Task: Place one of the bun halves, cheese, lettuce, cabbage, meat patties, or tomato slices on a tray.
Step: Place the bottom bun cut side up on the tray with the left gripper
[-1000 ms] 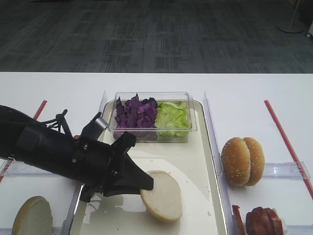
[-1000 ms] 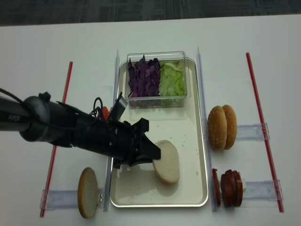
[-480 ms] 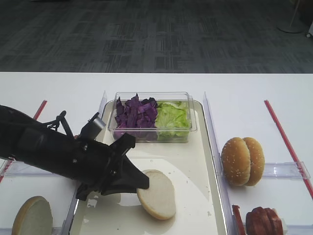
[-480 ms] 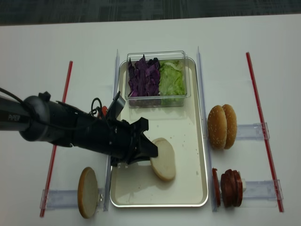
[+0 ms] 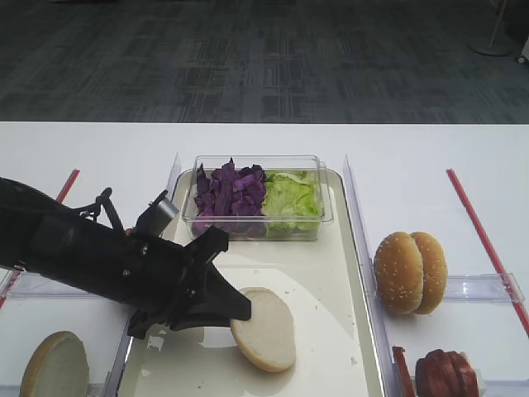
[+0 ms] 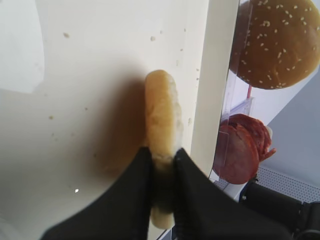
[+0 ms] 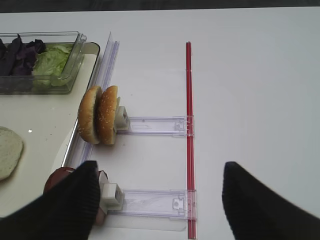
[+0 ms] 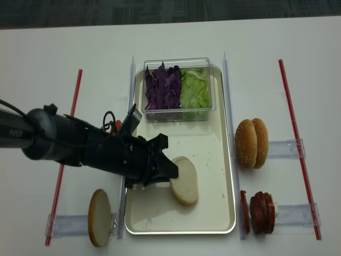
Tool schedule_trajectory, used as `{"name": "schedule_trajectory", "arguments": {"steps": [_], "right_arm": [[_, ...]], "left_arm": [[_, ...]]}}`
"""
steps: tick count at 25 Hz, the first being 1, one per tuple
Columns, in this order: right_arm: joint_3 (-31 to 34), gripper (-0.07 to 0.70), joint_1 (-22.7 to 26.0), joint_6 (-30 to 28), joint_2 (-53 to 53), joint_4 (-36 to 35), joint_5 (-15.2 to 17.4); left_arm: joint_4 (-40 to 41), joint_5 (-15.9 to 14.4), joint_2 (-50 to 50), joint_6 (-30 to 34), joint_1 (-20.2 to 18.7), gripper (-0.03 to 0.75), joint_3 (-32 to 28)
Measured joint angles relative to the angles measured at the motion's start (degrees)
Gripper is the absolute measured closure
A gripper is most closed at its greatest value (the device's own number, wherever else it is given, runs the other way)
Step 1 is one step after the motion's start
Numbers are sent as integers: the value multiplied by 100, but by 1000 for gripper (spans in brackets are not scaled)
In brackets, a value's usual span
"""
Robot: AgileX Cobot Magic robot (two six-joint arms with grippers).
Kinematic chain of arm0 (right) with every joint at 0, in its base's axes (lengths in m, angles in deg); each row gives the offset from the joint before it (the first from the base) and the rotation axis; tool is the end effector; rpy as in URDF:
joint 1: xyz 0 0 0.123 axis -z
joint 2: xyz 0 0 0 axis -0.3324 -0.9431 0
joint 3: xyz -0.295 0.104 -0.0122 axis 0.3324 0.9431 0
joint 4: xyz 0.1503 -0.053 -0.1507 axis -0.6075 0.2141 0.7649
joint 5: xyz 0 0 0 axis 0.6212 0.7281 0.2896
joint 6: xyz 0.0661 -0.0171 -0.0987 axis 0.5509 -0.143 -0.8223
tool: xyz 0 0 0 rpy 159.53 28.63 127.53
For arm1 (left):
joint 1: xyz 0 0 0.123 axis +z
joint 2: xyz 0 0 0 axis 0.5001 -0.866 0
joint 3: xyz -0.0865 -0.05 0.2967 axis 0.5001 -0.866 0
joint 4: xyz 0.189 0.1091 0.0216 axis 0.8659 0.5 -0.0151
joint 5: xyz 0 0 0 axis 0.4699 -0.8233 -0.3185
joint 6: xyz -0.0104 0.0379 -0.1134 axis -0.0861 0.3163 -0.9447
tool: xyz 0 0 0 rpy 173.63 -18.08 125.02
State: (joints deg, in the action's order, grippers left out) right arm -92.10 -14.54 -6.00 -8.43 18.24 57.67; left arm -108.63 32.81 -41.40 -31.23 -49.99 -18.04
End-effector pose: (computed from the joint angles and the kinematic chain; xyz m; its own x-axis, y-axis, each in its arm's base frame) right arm -0.0392 0.0193 0.2394 -0.4953 0.0390 -0.8678 -0.0317 0.9975 0.0630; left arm 0.2383 -0.1869 0.1700 -0.9996 -0.0288 0.0037 -0.0186 0.5391 -0.8420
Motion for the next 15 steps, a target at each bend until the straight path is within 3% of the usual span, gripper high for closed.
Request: {"name": "schedule_trajectory", "arguments": {"steps": [6, 10, 12, 13, 15], "right_arm": [[0, 95, 0, 0, 0, 0, 0], [0, 95, 0, 0, 0, 0, 0], [0, 95, 0, 0, 0, 0, 0], [0, 95, 0, 0, 0, 0, 0], [0, 95, 0, 0, 0, 0, 0]], "left_arm": [[0, 0, 0, 176, 0, 629, 0], [-10, 0, 0, 481, 0, 493, 0], [-19, 0, 0, 537, 0, 403, 0], [-23, -11, 0, 573, 0, 306, 0], [-32, -20, 0, 573, 0, 235, 0]]}}
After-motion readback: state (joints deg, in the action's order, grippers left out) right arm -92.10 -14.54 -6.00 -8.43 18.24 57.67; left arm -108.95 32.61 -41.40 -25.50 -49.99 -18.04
